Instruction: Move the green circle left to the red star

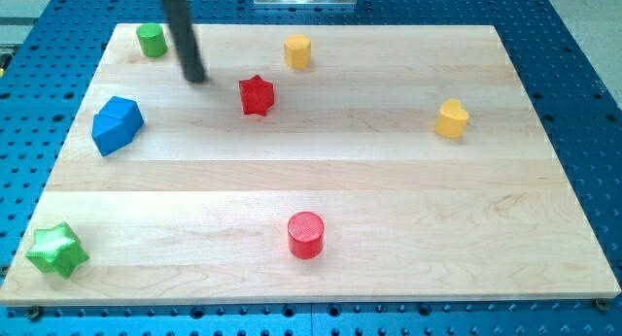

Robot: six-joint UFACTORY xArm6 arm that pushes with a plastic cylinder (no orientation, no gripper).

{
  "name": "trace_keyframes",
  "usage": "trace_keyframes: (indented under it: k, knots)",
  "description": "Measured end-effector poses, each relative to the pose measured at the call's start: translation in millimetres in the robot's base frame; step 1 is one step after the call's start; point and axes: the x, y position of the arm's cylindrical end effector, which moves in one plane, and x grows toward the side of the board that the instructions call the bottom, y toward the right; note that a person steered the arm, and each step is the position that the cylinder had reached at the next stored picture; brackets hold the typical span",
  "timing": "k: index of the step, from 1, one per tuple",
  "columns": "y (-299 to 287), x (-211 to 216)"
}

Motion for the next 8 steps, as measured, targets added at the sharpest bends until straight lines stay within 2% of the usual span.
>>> trace_keyframes:
  k: [1,2,4,6,8]
  knots:
    - [92,-5]
    - [79,-39]
    - [69,-29]
    - [-30,45]
    - [-54,42]
